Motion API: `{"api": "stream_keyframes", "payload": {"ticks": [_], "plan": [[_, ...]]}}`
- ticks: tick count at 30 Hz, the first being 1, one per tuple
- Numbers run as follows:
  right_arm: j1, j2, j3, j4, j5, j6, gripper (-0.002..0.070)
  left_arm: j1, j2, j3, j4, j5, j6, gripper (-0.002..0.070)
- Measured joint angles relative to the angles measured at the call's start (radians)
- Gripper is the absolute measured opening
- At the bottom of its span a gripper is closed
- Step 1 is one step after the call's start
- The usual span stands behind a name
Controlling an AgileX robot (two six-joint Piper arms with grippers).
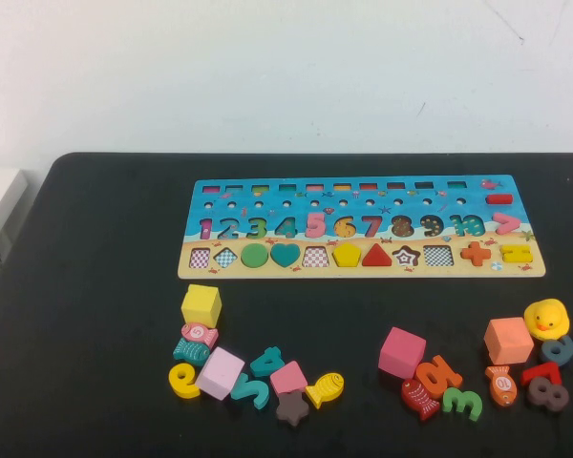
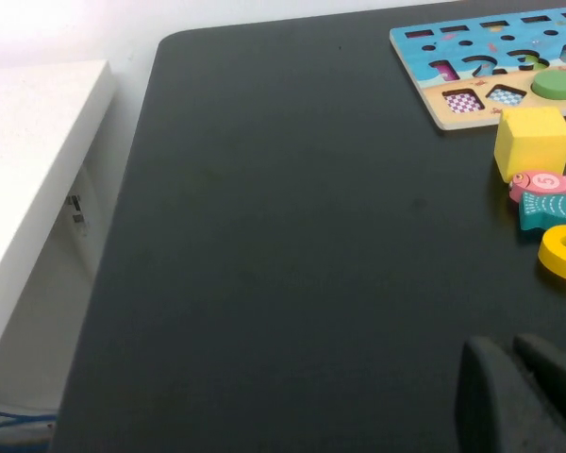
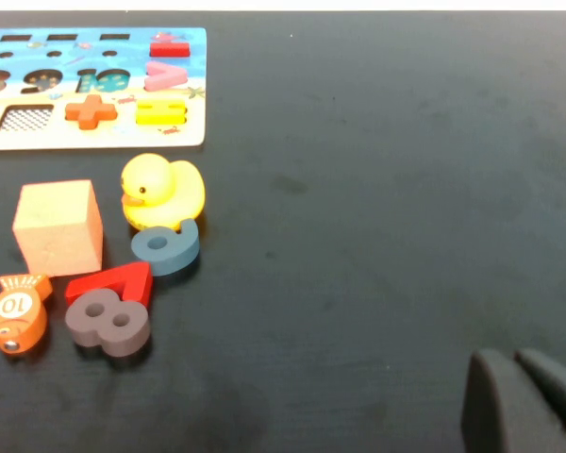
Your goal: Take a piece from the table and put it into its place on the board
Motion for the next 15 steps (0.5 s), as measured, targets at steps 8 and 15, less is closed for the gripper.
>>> {"api": "stream_keyframes", "payload": {"ticks": [8,15], "plan": [[0.0,0.0,0.0,0.0,0.0,0.0,0.0019,0.005,0.0,0.0,-0.005,-0.001,0.0,0.0],[0.0,0.0,0.0,0.0,0.0,0.0,0.0019,0.008,0.0,0.0,-0.005,-0.001,0.0,0.0]]}}
